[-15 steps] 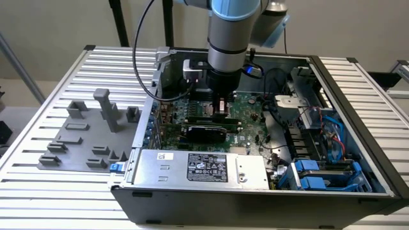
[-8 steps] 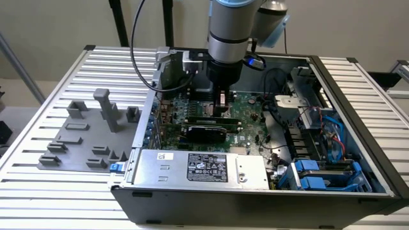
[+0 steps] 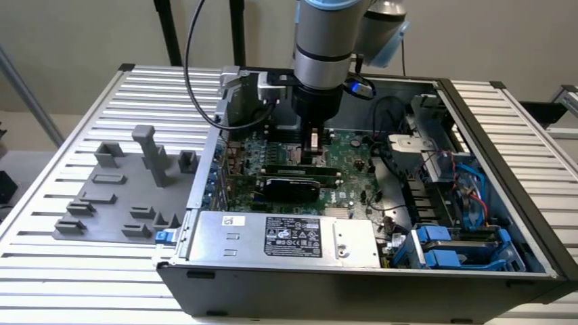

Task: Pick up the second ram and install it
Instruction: 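Press down the second ram until it locks into place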

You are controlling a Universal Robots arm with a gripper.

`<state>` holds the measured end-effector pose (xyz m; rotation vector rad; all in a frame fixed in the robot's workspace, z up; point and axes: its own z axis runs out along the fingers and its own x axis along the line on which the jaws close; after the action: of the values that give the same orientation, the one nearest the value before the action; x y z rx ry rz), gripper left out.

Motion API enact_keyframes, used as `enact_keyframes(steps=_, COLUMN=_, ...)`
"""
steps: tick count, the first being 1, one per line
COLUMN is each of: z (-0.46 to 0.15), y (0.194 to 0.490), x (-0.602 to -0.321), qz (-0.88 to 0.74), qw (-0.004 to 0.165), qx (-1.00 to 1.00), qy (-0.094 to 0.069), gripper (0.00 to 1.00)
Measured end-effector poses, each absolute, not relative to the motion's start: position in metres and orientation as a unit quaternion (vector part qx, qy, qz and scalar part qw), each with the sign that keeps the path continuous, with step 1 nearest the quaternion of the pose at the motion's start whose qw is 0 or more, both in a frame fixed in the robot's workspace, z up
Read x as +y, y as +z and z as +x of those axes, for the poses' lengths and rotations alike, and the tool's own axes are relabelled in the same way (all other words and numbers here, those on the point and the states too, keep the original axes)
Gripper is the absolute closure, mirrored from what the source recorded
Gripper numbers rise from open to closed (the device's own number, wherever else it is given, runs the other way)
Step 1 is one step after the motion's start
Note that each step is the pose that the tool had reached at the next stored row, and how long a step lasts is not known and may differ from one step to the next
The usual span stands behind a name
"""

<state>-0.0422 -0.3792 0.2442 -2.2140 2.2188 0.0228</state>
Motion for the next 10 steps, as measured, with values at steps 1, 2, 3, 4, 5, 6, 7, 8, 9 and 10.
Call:
enact_keyframes(steps=1, z=-0.0422, y=0.2442, x=-0.3792, qz=-0.706, qw=0.004, qx=0.708, qy=0.007, gripper=1.0)
enact_keyframes(steps=2, z=-0.0422, y=0.2442, x=-0.3792, qz=-0.706, qw=0.004, qx=0.708, qy=0.007, gripper=1.0)
enact_keyframes(steps=3, z=-0.0422, y=0.2442, x=-0.3792, qz=-0.706, qw=0.004, qx=0.708, qy=0.007, gripper=1.0)
enact_keyframes(steps=4, z=-0.0422, y=0.2442, x=-0.3792, qz=-0.706, qw=0.003, qx=0.708, qy=0.007, gripper=1.0)
enact_keyframes(steps=5, z=-0.0422, y=0.2442, x=-0.3792, qz=-0.706, qw=0.003, qx=0.708, qy=0.007, gripper=1.0)
enact_keyframes(steps=6, z=-0.0422, y=0.2442, x=-0.3792, qz=-0.706, qw=0.004, qx=0.708, qy=0.007, gripper=1.0)
enact_keyframes(steps=7, z=-0.0422, y=0.2442, x=-0.3792, qz=-0.706, qw=0.003, qx=0.708, qy=0.007, gripper=1.0)
enact_keyframes(steps=8, z=-0.0422, y=0.2442, x=-0.3792, qz=-0.706, qw=0.004, qx=0.708, qy=0.007, gripper=1.0)
enact_keyframes(steps=9, z=-0.0422, y=0.2442, x=-0.3792, qz=-0.706, qw=0.004, qx=0.708, qy=0.007, gripper=1.0)
enact_keyframes(steps=10, z=-0.0422, y=0.244, x=-0.3791, qz=-0.706, qw=0.004, qx=0.708, qy=0.007, gripper=1.0)
